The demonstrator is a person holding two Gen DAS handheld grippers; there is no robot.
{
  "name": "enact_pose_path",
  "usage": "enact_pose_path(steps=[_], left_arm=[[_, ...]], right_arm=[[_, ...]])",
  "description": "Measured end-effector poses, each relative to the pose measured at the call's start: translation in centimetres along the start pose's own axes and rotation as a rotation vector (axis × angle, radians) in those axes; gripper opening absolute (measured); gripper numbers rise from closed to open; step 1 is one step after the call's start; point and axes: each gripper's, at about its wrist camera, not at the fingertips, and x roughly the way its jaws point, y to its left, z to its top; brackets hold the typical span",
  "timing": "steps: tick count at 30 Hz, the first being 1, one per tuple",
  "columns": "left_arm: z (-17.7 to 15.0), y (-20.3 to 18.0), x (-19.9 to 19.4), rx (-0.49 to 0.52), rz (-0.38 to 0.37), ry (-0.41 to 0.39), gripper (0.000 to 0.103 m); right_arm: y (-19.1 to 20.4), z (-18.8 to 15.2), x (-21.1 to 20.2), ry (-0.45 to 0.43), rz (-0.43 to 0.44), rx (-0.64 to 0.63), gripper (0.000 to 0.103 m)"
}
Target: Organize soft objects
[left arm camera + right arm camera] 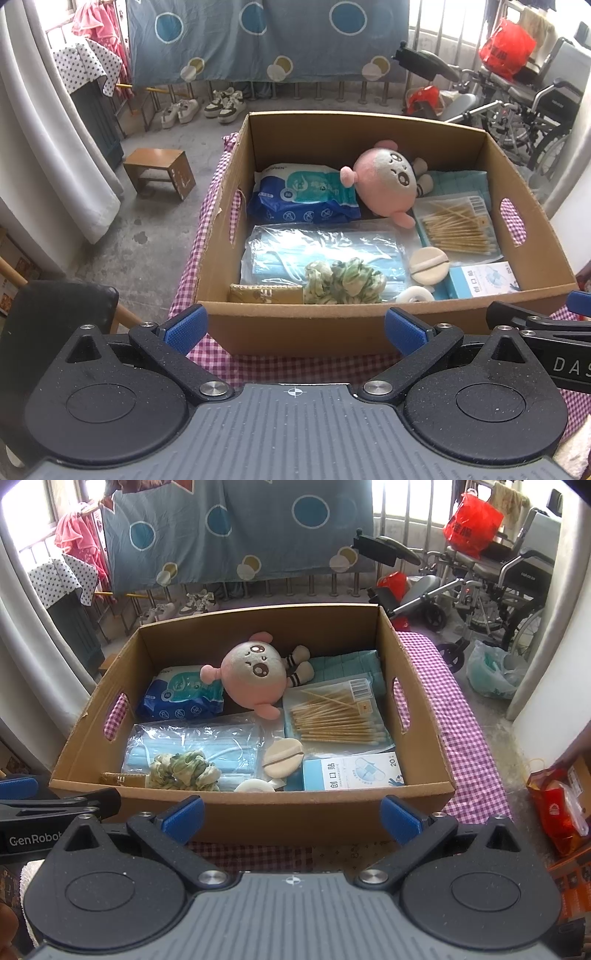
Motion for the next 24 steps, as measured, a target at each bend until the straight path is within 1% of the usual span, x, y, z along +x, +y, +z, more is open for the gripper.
enact_pose_path(steps=[24], left_arm=[[0.08,0.16,-0.03,-0.004,0.004,0.002,0.102]], right_arm=[[-0.04,-0.1,0.04,0.006,0.003,0.007,0.103]])
